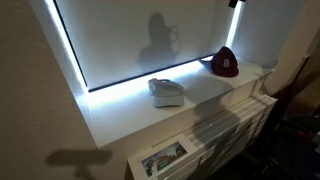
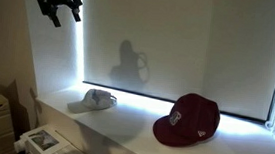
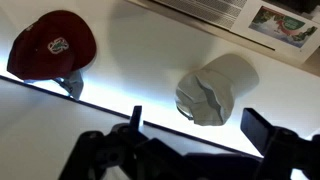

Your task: Put the white cap with the black cap

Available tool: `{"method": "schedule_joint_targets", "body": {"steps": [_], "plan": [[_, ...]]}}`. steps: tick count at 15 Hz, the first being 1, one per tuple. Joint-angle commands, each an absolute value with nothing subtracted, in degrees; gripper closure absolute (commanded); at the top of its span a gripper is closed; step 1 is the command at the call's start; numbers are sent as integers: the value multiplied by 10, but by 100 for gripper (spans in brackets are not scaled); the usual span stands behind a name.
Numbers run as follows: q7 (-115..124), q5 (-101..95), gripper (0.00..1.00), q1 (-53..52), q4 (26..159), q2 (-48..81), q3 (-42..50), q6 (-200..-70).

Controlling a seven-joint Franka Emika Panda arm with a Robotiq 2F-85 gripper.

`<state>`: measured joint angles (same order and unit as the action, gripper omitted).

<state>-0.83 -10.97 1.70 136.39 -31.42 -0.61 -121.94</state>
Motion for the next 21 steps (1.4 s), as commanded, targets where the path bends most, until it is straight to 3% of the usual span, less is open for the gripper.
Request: {"method": "schedule_joint_targets", "body": {"steps": [1,9,21], "plan": [[-8,-109,0,17,1363,-314,-6,-1218],[-37,-92,0,8,1357,-308,11,-1211],[28,-87,0,-81,1081,109,-81,-1107]]}}
